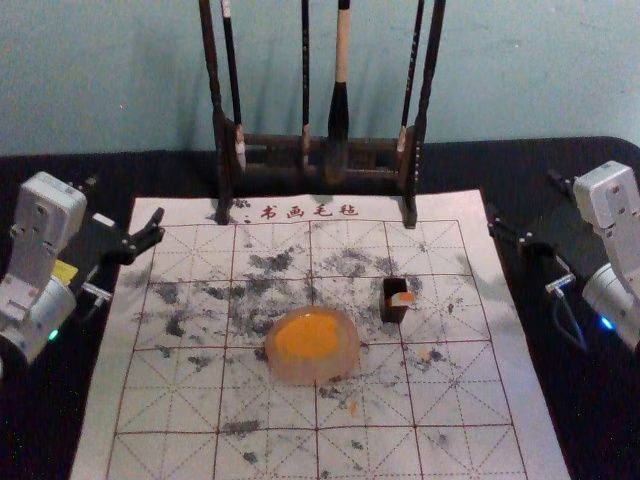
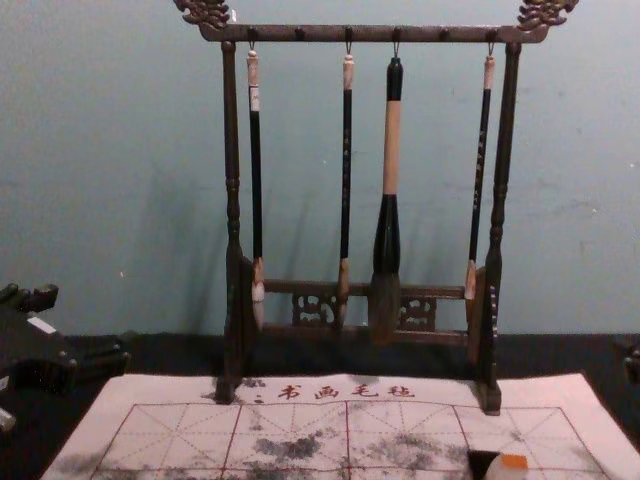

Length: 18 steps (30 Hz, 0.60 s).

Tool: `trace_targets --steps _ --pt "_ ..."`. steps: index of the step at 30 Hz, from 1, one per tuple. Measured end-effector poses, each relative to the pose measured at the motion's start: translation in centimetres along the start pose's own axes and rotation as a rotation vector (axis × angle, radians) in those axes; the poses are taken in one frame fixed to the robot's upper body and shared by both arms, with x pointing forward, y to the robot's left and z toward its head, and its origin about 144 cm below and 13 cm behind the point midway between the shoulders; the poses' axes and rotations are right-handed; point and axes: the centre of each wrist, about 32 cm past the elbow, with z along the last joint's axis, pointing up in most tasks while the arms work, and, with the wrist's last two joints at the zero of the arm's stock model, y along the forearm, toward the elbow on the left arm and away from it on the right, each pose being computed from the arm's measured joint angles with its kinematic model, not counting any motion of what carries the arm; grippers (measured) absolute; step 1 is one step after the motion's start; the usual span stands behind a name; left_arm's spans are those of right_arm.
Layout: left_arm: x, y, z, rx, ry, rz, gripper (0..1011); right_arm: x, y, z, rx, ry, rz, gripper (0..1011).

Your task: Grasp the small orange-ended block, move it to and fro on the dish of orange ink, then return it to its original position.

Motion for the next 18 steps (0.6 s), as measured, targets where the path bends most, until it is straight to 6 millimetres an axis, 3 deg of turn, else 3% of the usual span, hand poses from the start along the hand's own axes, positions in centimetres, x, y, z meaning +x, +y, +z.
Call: trace_targets --steps 18 --pt "0.0 0.0 0.0 0.0 0.0 0.0 1001 0.0 0.0 0.0 0.0 0.0 0.0 1000"
